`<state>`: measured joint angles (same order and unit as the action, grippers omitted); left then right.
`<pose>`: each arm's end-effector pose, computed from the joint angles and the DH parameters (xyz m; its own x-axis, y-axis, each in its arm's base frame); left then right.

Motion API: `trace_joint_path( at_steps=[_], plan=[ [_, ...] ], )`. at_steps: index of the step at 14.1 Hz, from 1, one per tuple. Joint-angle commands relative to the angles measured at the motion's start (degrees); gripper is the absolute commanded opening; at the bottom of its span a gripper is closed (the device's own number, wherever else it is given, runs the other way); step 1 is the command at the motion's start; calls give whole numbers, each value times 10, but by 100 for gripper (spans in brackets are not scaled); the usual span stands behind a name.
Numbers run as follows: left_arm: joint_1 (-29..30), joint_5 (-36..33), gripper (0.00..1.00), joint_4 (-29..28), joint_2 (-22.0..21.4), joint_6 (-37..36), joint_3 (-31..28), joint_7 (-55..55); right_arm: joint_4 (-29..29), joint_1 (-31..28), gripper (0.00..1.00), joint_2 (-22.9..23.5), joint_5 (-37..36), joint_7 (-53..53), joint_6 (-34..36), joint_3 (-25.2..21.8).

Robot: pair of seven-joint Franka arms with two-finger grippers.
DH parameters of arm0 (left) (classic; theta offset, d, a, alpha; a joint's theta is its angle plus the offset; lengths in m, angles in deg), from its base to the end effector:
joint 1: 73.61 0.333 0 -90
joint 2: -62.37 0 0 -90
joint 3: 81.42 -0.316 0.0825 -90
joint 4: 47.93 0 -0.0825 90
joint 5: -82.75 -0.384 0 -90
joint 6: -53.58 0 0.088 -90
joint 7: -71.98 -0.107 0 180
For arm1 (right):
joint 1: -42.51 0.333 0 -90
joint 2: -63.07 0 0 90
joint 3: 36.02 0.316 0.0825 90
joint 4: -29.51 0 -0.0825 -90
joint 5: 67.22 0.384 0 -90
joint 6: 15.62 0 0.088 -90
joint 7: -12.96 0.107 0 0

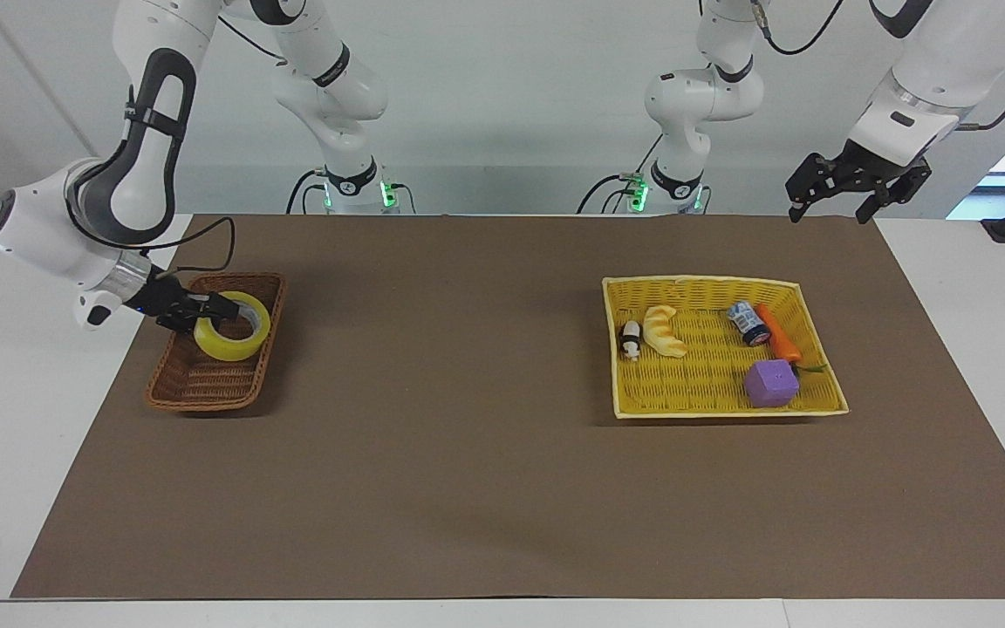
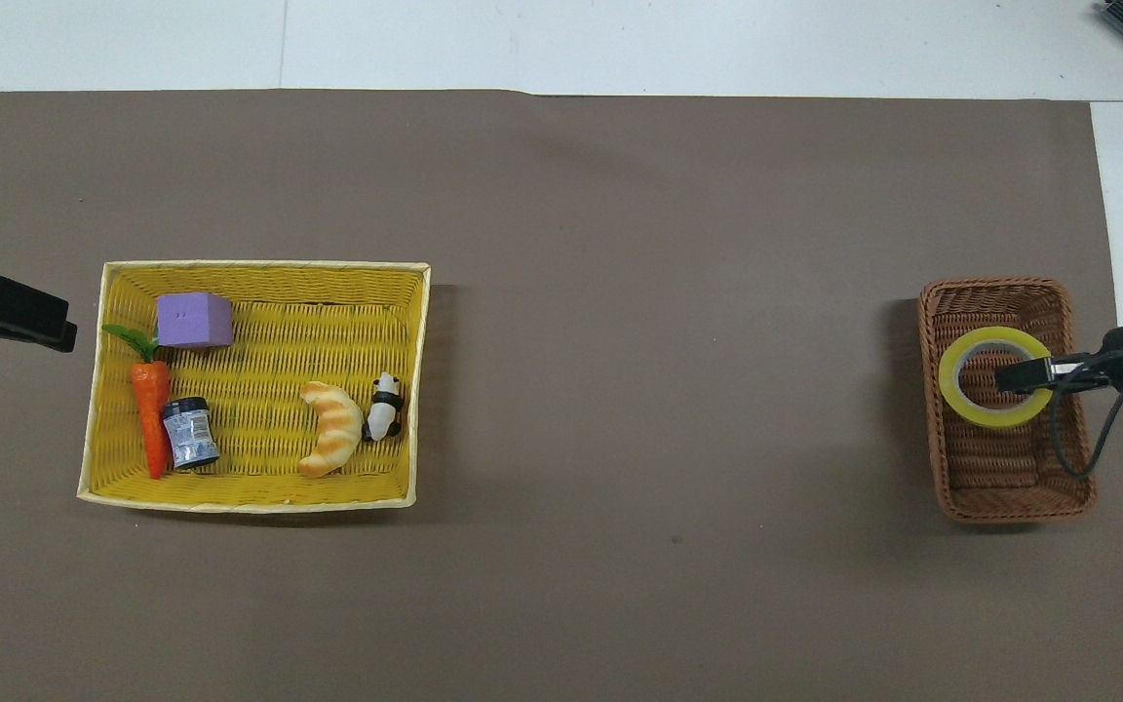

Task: Move tape to another basket
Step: 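Lower the tape into the wicker basket and open the right gripper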

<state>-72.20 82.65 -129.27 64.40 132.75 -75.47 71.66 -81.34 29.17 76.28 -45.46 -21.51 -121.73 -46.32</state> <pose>0.5438 -0.0417 0.6591 0.9938 -0.0844 -0.0730 -0.0844 -0.9964 0.0023 0.5357 -0.1990 0.3516 0.9930 0.0467 -0.1085 -0.0008 -0.9158 -0.4016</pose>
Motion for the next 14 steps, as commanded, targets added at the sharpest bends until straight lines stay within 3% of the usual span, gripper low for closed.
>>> trace_joint_path(
  at_steps=[1,2,6,7,9,10,14],
  plan=[
    [13,3,100,-15,-12,12,4,-4,-31,-18,0,-17,-16,-45,-11,6],
    [13,3,100,-15,-12,12,3,-4,-34,-20,0,-15,-17,-72,-20,6],
    [13,3,100,-15,-12,12,4,-4,-56,-20,40,-13,-44,-82,-54,7],
    [13,3,100,-15,-12,12,4,-4,-56,-20,52,-13,-44,-79,-55,7],
    [13,3,100,-15,-12,11,3,-4,-54,-19,93,-13,-44,-74,-55,8],
    [13,3,100,-15,-12,12,4,-4,-50,-20,100,-10,-39,-74,-54,8],
    [13,3,100,-15,-12,12,4,-4,-16,-19,100,-3,-35,-74,-46,10]
  ],
)
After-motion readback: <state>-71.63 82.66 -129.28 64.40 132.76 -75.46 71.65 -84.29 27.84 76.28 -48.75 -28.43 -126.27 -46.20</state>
